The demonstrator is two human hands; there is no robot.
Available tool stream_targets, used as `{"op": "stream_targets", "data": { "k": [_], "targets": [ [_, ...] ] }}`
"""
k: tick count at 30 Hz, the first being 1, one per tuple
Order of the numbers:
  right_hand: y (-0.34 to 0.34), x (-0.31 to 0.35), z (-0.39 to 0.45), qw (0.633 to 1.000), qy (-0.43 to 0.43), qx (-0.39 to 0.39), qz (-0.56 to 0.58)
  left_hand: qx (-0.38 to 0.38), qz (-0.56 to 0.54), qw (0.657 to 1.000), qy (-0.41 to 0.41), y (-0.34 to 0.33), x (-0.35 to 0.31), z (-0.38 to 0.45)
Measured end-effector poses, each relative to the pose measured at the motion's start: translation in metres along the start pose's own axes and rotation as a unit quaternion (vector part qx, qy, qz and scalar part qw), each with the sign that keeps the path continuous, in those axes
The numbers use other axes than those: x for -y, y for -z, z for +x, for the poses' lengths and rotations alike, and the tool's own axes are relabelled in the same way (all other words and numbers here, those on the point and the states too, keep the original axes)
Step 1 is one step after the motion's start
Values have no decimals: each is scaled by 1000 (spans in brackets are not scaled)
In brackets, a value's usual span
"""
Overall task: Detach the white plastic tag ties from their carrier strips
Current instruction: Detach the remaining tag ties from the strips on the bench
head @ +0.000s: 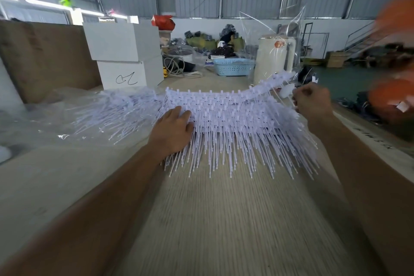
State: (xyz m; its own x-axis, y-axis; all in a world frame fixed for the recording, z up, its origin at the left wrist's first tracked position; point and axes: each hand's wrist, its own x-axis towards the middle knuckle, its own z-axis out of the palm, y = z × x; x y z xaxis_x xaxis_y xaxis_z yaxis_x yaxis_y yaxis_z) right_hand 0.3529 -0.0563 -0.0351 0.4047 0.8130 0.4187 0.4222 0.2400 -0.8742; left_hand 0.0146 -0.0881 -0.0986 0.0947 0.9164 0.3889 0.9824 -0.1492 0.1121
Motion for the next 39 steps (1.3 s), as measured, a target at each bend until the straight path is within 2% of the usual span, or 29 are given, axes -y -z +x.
{"op": "stream_targets", "data": {
  "k": [2, 5, 8, 10, 13, 15, 18, 20, 22, 26, 29, 33, 36, 39],
  "targets": [
    [-4, 6, -5, 994, 3, 27, 106, 1, -1, 1000, 1, 0, 0, 0],
    [-12, 12, -11, 989, 48, 78, 114, 0, -4, 1000, 2, -1, 0, 0],
    [-23, 9, -12, 988, 44, 112, 97, -3, -5, 1000, 1, -2, 1, -1],
    [-25, 1, -9, 991, 1, 93, 100, -3, -8, 1000, 2, -1, 0, -1],
    [-10, -2, 4, 988, -97, 6, 117, -4, -11, 1000, 3, -1, 0, -2],
    [-4, -7, 8, 985, -110, -35, 130, -7, -10, 1000, 3, 0, -1, -3],
    [-7, -24, 0, 989, -135, 13, 53, -10, -17, 1000, 4, 2, -5, -5],
    [-8, -20, 0, 994, -107, -2, 35, -21, -34, 999, 8, 5, -7, -6],
    [-7, -7, 6, 996, -46, -12, 74, -43, -40, 998, 13, 8, -8, -7],
    [-7, -6, 4, 994, -90, 7, 61, -59, -29, 998, 6, 8, -10, -10],
    [-2, 6, 4, 994, -16, -19, 110, -54, -23, 998, 7, 7, -10, -9],
    [-2, 5, -4, 988, -105, 9, 114, -58, -23, 998, 10, 6, -9, -10],
    [0, 22, 3, 988, -38, -8, 148, -64, -28, 997, 13, 6, -10, -9],
    [-3, 13, -5, 991, -66, 4, 112, -63, -35, 997, 14, 7, -10, -11]
  ]
}}
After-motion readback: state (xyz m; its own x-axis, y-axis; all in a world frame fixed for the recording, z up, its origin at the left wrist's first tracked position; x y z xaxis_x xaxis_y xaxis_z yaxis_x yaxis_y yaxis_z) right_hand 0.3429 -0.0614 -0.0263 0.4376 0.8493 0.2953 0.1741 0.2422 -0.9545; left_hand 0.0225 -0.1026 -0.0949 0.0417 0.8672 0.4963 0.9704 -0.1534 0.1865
